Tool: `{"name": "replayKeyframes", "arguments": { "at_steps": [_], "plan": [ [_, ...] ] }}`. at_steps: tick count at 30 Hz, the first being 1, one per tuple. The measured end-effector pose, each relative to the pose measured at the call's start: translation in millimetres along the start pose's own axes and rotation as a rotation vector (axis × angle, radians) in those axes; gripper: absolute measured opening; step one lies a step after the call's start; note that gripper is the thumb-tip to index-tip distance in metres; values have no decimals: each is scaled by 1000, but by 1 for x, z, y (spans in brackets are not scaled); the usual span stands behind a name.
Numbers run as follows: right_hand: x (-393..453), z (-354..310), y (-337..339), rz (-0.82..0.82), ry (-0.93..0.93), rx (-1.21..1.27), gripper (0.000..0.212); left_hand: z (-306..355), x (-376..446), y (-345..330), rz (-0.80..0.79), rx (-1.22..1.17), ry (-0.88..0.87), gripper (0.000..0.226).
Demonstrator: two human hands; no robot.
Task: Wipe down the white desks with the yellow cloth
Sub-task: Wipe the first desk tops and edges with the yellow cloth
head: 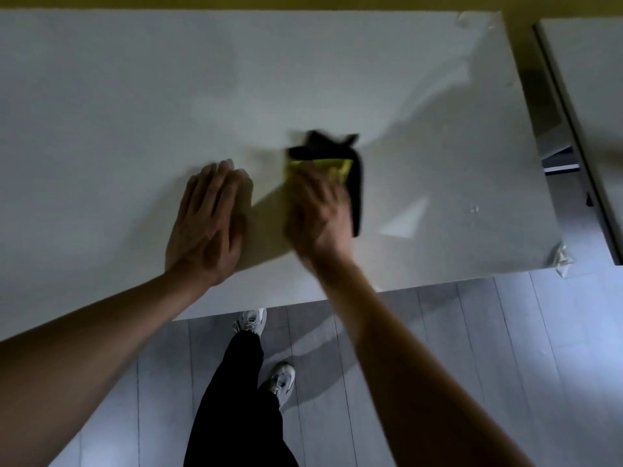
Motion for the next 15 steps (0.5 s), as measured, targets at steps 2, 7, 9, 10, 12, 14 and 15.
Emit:
{"name": "replayKeyframes", "arguments": {
  "at_steps": [2,7,9,10,12,14,15],
  "plan": [
    [1,-28,-20,-89,105,18,46,1,-1,1,-10,-10,12,65],
    [18,9,2,-69,192,6,37,-2,2,1,8,9,-2,63],
    [27,53,31,68,63,-29,33,-4,2,-2,5,11,6,62],
    [31,77,45,121,-18,-75,38,-5,2,-3,6,13,15,62],
    [37,119,67,137,-193,-146,53,-5,2,-5,8,19,18,62],
    [41,141,75,117,-323,-167,59,-5,3,-7,11,18,23,62],
    [42,142,74,124,-354,-168,61,-6,3,-6,14,17,29,62]
  ]
}}
Point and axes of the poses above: each hand's wrist, its own x-axis towards the middle knuckle, its own y-axis out of the back of the hand, z = x × y, the point moved 7 cm from there along x, towards the middle knuckle, and after that the axes turned 3 degrees about x, right-handed, at the moved point
